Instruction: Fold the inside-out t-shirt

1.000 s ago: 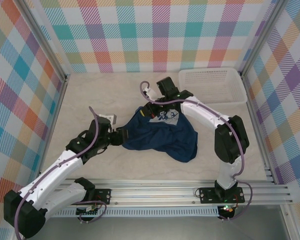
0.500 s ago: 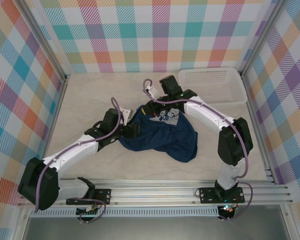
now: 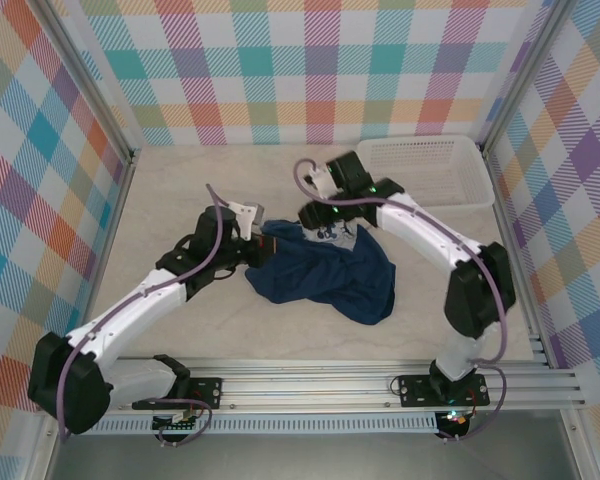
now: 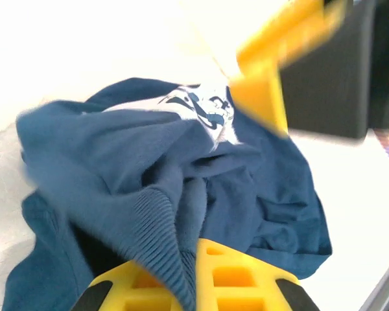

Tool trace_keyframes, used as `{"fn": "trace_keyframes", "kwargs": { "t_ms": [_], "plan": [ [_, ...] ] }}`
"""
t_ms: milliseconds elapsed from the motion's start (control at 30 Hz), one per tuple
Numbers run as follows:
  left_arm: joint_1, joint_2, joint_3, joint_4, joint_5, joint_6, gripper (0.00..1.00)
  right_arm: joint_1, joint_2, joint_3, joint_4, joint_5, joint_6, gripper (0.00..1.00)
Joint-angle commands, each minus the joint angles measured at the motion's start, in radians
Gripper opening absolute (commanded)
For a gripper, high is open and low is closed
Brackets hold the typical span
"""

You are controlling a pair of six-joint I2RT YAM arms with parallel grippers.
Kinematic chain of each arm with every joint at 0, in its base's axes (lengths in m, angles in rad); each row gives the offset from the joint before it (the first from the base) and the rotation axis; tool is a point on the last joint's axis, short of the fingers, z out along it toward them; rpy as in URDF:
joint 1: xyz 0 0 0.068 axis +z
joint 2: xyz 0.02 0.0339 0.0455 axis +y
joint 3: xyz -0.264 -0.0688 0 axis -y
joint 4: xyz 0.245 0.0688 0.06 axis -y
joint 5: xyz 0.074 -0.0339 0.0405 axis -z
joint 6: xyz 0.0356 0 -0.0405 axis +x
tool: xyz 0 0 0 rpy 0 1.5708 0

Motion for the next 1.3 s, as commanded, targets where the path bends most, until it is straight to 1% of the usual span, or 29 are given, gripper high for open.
{"fn": "trace_keyframes", "kwargs": {
  "t_ms": [0,67,200,267,300,333,367,400,433,467,500,567,633,700,767,867,900,967,1067,1133,1267],
  "plan": [
    [0.018,-0.005,0.001,-0.065,-0.006,-0.045,0.00,0.004,-0.113,-0.185,-0.005,0.005,0.083,0.57],
    [0.019,-0.004,0.006,-0.065,-0.005,-0.041,0.00,0.004,-0.110,-0.266,0.071,-0.002,0.147,0.60],
    [0.020,0.007,0.013,-0.059,0.005,-0.048,0.00,0.009,-0.026,-0.302,0.182,-0.008,0.227,0.67],
    [0.020,0.014,0.020,-0.062,0.010,-0.049,0.00,0.015,0.006,-0.335,0.250,0.006,0.258,0.66],
    [0.020,0.015,0.024,-0.065,0.010,-0.047,0.00,0.015,0.026,-0.343,0.273,0.011,0.267,0.63],
    [0.020,0.014,0.023,-0.064,0.007,-0.049,0.00,0.016,0.043,-0.338,0.278,0.018,0.263,0.52],
    [0.020,0.010,0.024,-0.064,-0.001,-0.051,0.00,0.015,0.052,-0.326,0.262,0.035,0.249,0.39],
    [0.020,0.005,0.028,-0.064,-0.011,-0.056,0.00,0.012,0.046,-0.311,0.228,0.078,0.223,0.25],
    [0.020,-0.001,0.036,-0.103,-0.016,-0.064,0.00,0.008,0.020,-0.306,0.186,0.136,0.192,0.10],
    [0.021,-0.008,0.042,-0.110,-0.009,-0.069,0.00,0.000,-0.014,-0.307,0.141,0.180,0.162,0.00],
    [0.021,-0.019,0.047,-0.114,0.008,-0.079,0.00,-0.014,-0.074,-0.315,0.090,0.231,0.136,0.00],
    [0.023,-0.047,0.050,-0.100,0.073,-0.105,0.00,-0.046,-0.206,-0.338,0.001,0.283,0.100,0.00],
    [0.024,-0.073,0.055,-0.081,0.143,-0.139,0.00,-0.080,-0.337,-0.342,-0.083,0.290,0.079,0.00],
    [0.026,-0.090,0.055,-0.035,0.174,-0.179,0.00,-0.098,-0.416,-0.332,-0.155,0.296,0.070,0.00],
    [0.028,-0.098,0.054,-0.021,0.185,-0.219,0.00,-0.115,-0.464,-0.322,-0.208,0.291,0.059,0.00],
    [0.029,-0.098,0.026,0.016,0.199,-0.280,0.00,-0.135,-0.470,-0.327,-0.244,0.263,0.051,0.00],
    [0.029,-0.098,0.009,0.041,0.213,-0.300,0.00,-0.140,-0.460,-0.335,-0.246,0.254,0.055,0.01],
    [0.028,-0.093,-0.038,0.086,0.233,-0.340,0.00,-0.142,-0.417,-0.363,-0.234,0.234,0.074,0.08],
    [0.029,-0.085,-0.099,0.102,0.232,-0.355,0.00,-0.139,-0.349,-0.381,-0.212,0.198,0.100,0.21],
    [0.028,-0.079,-0.124,0.100,0.232,-0.354,0.00,-0.117,-0.364,-0.403,-0.157,0.156,0.102,0.25],
    [0.029,-0.069,-0.130,0.078,0.234,-0.327,0.00,-0.010,-0.457,-0.485,0.046,-0.010,0.047,0.32]
  ]
}}
